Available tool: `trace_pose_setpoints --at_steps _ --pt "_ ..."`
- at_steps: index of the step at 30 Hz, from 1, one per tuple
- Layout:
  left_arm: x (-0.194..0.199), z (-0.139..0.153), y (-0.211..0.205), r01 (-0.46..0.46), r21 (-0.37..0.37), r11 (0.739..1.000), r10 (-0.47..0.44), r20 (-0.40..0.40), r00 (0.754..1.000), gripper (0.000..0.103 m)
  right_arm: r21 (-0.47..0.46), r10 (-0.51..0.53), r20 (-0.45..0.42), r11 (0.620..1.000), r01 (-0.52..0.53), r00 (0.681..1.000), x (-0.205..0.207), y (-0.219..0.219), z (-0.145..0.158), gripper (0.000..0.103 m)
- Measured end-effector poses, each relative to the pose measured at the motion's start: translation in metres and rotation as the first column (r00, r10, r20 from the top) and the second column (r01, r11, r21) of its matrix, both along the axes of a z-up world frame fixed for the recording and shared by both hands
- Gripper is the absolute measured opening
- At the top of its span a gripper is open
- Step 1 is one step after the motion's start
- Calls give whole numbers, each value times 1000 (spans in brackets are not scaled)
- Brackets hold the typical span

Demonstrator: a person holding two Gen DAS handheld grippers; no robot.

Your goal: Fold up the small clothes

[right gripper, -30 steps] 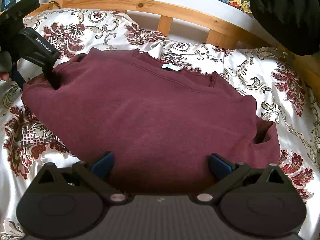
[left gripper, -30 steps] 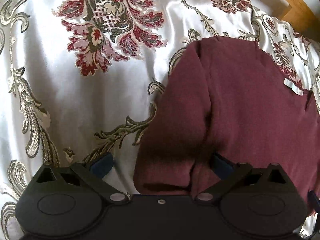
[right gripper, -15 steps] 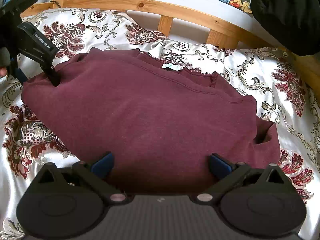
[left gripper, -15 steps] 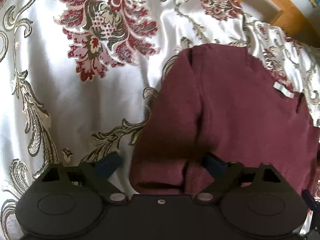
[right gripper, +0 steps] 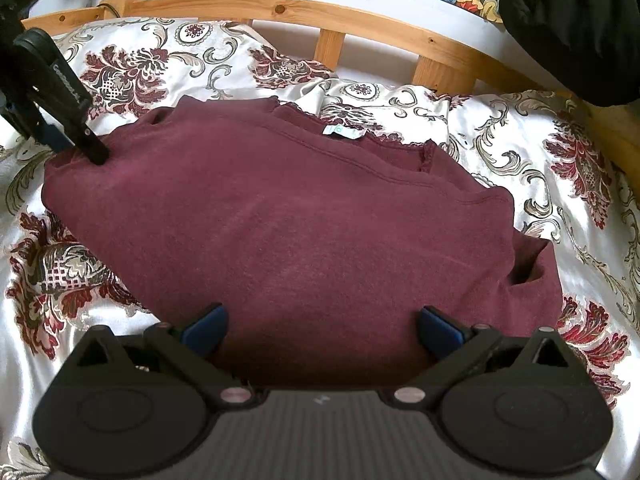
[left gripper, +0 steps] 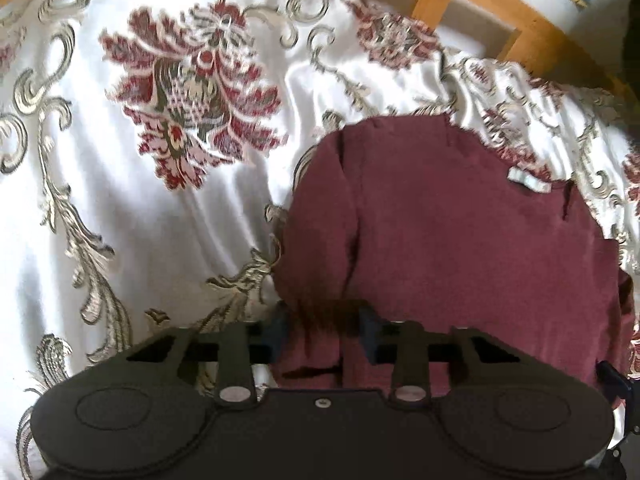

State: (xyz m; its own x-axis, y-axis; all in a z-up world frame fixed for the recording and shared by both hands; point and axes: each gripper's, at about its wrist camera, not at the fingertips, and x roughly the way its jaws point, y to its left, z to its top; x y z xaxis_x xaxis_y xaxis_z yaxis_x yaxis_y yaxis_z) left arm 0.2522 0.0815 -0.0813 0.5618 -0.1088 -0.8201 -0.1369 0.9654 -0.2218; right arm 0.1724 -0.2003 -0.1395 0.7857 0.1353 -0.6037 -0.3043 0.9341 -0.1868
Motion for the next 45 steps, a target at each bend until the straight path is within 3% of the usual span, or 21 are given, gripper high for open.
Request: trace_pose_setpoints --at_steps 1,3,5,10,17,25,30,34,37,38,40,42,45 --pt "-3 2 1 13 -20 1000 -12 20 1000 15 -1 -1 -8 1000 1 1000 0 0 1 103" --pt "-9 8 0 23 -37 999 -21 58 998 14 -6 -5 -40 1000 5 999 3 0 4 103" --pt "-13 13 -1 29 -33 999 -25 99 995 4 -8 -6 -81 1000 6 997 5 -2 8 103" --pt "-20 27 -7 57 -65 996 -44 178 983 3 20 -18 -154 1000 22 988 8 -14 20 103" --pt "-21 56 -28 85 -130 988 -50 250 967 3 131 -114 -197 981 141 974 13 -49 42 103" --pt "-16 84 -123 258 -65 964 -226 314 922 3 335 -254 -162 895 296 953 14 -117 76 103" --pt "-14 64 -193 381 -11 925 -363 279 889 3 339 -370 -123 856 390 921 9 -152 86 103" --pt "-14 32 -215 412 -59 909 -393 208 896 3 295 -453 -101 836 462 886 8 -170 84 103" --pt "-18 21 -214 415 -61 908 -396 197 897 5 339 -473 -131 805 487 872 12 -181 79 103" --pt "-19 21 -213 418 -70 906 -399 196 896 7 352 -472 -139 798 489 870 12 -182 77 103" --pt "-20 25 -208 427 -119 896 -400 197 895 23 371 -471 -153 787 492 869 13 -183 74 103" --pt "-22 33 -204 448 -166 878 -413 207 887 60 370 -474 -163 784 499 865 15 -181 70 103" --pt "-28 49 -204 492 -184 851 -445 245 861 79 352 -506 -157 773 527 848 14 -179 67 103"
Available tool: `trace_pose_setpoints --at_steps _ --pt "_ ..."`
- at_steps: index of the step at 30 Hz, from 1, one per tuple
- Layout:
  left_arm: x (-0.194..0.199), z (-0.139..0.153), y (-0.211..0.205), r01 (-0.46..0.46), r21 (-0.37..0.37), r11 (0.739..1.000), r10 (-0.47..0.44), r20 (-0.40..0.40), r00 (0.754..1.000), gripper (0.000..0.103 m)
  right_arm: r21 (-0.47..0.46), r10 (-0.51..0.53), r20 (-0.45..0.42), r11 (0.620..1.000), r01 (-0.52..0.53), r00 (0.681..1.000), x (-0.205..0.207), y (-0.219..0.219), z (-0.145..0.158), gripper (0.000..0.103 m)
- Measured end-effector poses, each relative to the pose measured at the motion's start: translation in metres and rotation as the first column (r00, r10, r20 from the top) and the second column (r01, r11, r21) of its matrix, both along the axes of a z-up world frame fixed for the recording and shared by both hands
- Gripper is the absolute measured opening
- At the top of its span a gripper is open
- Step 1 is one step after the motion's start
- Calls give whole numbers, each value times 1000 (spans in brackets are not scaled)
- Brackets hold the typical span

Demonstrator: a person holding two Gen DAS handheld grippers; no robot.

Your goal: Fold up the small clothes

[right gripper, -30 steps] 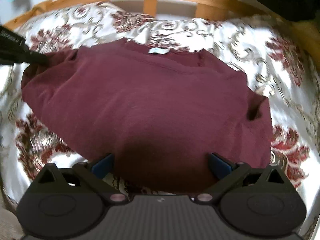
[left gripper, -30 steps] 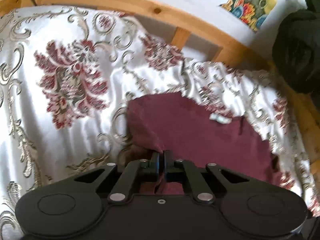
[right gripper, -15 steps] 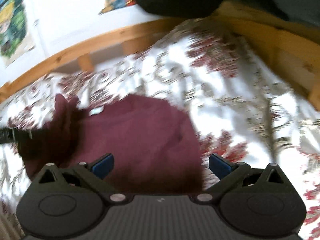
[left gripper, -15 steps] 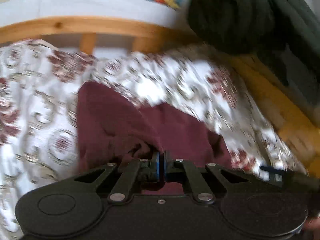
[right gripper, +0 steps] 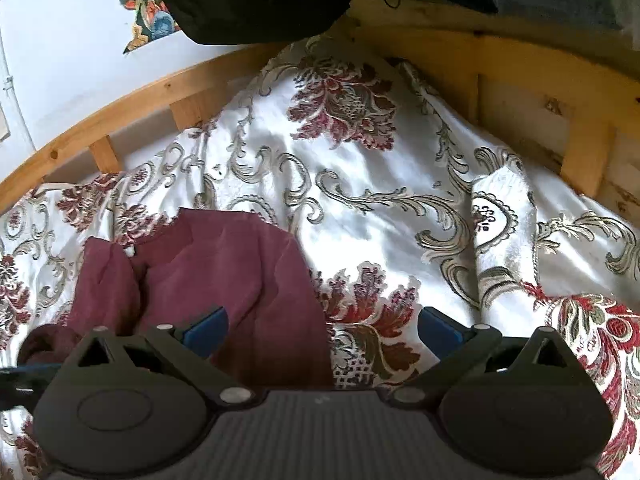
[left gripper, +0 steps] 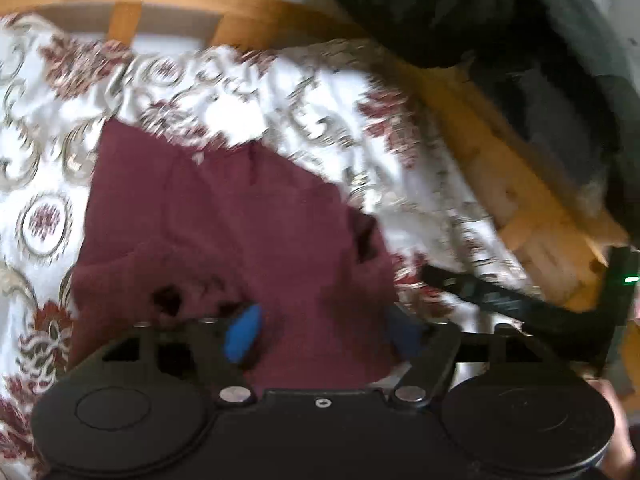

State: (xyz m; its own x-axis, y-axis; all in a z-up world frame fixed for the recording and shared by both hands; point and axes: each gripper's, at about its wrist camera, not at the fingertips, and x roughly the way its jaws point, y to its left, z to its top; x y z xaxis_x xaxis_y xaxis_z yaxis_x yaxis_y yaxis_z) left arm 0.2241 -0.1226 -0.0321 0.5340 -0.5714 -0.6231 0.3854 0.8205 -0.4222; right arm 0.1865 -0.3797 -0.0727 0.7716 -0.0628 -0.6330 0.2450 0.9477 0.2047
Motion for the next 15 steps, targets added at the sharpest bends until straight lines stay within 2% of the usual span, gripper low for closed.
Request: trace_pose_setpoints --at_steps 4,6,11,15 --pt "-6 25 10 17 -41 999 -15 54 998 90 -1 -47 3 999 47 999 -2 -3 -2 103" --pt "-9 38 19 14 -46 999 -10 93 996 100 12 -63 5 998 63 998 -3 -4 -3 103" --pt "-19 52 46 -19 37 999 12 195 981 102 5 -42 43 999 41 998 -3 7 -6 103" --pt "-35 37 72 -53 80 995 29 267 963 102 3 48 119 999 -49 992 -3 27 -4 103"
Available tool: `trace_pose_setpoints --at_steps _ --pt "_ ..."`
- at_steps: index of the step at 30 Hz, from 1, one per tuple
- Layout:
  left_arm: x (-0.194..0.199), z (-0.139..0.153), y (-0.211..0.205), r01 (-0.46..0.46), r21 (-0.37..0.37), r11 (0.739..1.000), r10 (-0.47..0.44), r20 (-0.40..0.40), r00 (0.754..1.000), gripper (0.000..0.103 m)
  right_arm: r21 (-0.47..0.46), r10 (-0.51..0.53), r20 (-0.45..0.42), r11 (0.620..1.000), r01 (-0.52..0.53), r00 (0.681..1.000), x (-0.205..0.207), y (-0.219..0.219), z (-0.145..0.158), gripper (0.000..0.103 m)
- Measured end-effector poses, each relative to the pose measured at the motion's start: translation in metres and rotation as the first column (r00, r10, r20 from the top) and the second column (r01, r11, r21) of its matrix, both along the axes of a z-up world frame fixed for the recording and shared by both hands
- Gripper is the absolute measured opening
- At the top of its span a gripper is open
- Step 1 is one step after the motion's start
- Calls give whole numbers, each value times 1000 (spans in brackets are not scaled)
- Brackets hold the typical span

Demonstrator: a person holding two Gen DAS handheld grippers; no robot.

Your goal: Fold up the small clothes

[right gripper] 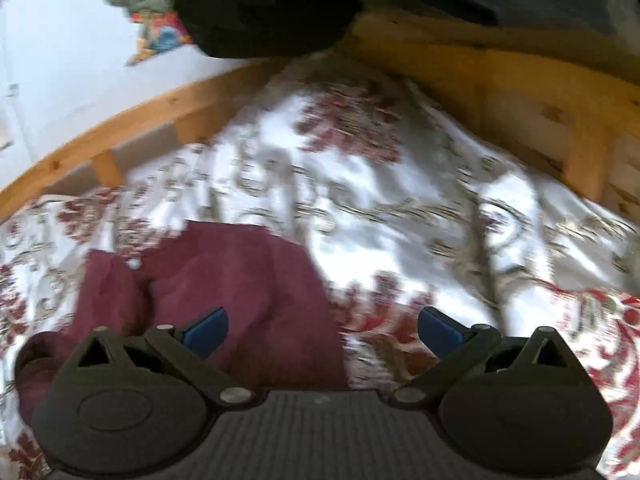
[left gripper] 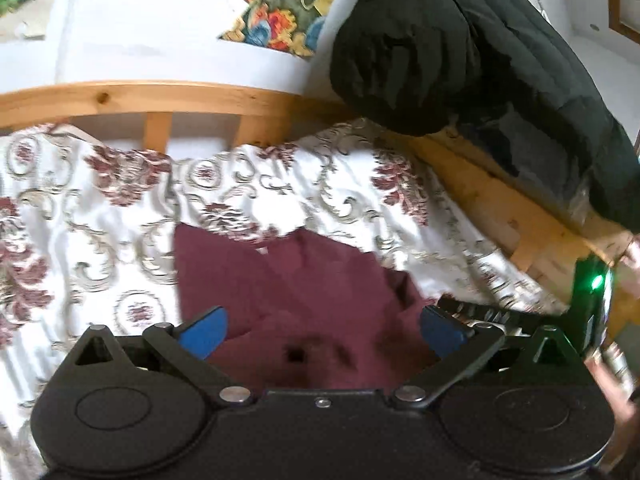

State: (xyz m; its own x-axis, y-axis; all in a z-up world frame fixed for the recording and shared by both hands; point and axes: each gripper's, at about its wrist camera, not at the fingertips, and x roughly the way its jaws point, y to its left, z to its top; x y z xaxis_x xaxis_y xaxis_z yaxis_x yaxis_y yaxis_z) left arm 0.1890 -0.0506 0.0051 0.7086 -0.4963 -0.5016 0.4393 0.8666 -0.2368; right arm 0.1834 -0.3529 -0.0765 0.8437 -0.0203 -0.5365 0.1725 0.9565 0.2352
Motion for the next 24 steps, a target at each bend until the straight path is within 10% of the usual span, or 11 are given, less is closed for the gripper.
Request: trace_pose_setpoints --at_steps 11,24 --pt "-5 -53 -4 13 239 971 14 -114 993 102 400 196 117 888 -227 974 20 13 -18 103" --pt "16 -77 -16 -59 393 918 145 -192 971 102 393 419 143 808 -440 897 72 55 -47 103"
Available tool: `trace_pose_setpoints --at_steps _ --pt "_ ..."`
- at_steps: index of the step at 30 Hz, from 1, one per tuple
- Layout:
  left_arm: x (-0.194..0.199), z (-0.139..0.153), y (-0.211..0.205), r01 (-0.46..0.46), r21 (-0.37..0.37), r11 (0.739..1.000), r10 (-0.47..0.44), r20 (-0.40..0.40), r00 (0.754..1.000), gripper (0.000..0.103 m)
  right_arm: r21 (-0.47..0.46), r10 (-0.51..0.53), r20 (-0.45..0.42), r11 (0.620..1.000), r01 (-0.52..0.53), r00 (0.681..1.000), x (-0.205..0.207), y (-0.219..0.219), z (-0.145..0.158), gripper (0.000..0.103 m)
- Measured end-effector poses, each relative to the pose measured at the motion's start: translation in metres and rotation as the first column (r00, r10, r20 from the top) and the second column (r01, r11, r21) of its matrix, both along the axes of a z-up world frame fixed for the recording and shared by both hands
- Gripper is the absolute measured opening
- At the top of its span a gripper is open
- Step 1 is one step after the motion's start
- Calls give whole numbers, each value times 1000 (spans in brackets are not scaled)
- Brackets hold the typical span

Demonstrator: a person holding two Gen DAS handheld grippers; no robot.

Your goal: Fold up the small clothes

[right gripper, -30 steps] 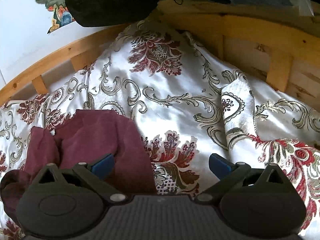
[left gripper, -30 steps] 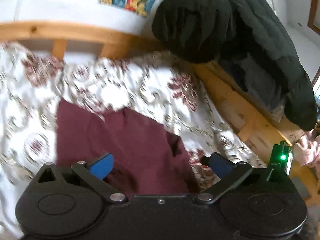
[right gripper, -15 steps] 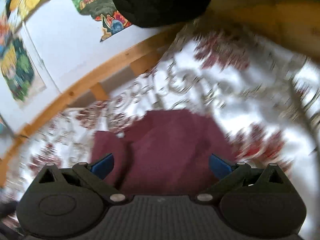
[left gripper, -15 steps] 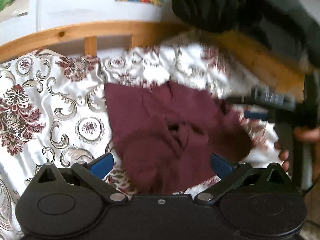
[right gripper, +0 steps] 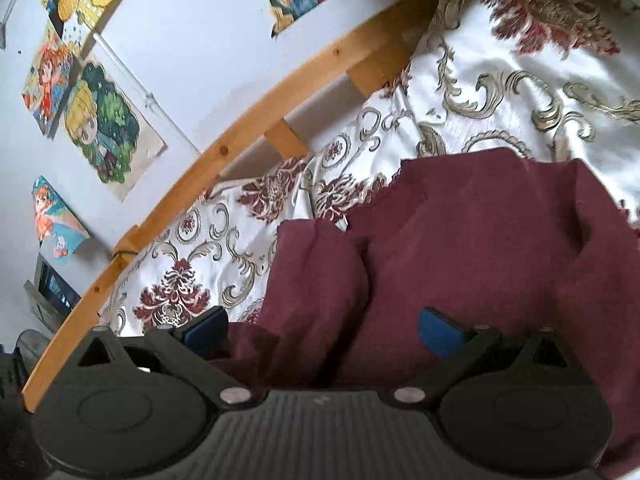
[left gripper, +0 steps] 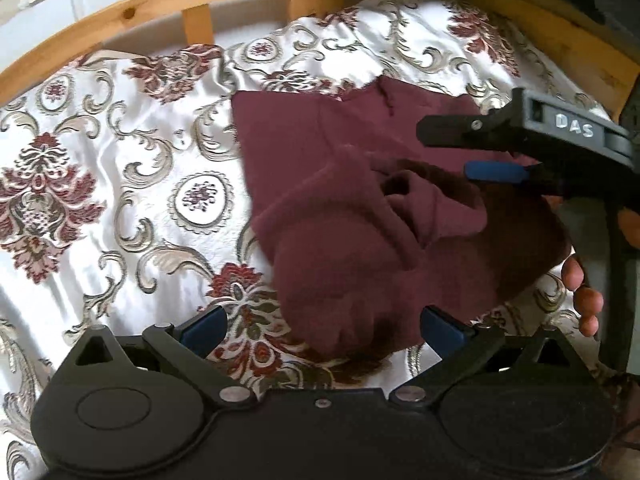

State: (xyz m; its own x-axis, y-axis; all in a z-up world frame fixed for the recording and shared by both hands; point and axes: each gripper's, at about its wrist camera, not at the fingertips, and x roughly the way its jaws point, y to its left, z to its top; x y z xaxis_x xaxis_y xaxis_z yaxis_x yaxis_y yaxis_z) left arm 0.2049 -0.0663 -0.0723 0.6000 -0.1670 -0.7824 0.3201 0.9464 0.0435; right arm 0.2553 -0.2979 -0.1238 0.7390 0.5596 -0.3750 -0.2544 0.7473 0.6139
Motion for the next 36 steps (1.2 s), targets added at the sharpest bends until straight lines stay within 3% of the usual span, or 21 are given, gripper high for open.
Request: trace_pose_setpoints --at_steps 7,10,13,17,19,21,23,30,36 --pt "-1 2 -12 -43 77 996 38 68 997 102 17 77 1 997 -77 997 14 11 -5 102" --pt "-2 2 -18 -41 102 994 31 93 995 102 11 60 -20 998 -60 998 14 12 -7 86" --pt "-5 3 -23 -26 110 994 14 106 994 97 -12 46 -14 999 -46 999 10 13 -7 79" --pt "-7 4 -29 -11 113 994 0 94 996 86 -21 37 -14 999 -37 999 7 12 -6 54" --pt "-9 4 -32 6 116 993 -17 102 995 81 -34 32 -20 999 -33 999 8 12 -7 47" --pt "-9 3 -33 19 119 993 -31 94 995 65 -43 29 -27 999 -31 999 9 11 -8 35" --pt "-9 0 -33 21 125 992 -32 90 995 58 -42 34 -30 999 -35 999 9 11 -9 20" --pt "-12 4 -24 21 68 997 -29 117 993 34 -94 10 31 996 -7 999 0 13 -3 8" --pt "-20 3 -28 105 32 994 -108 151 983 27 -132 -46 77 990 56 996 -13 7 8 8"
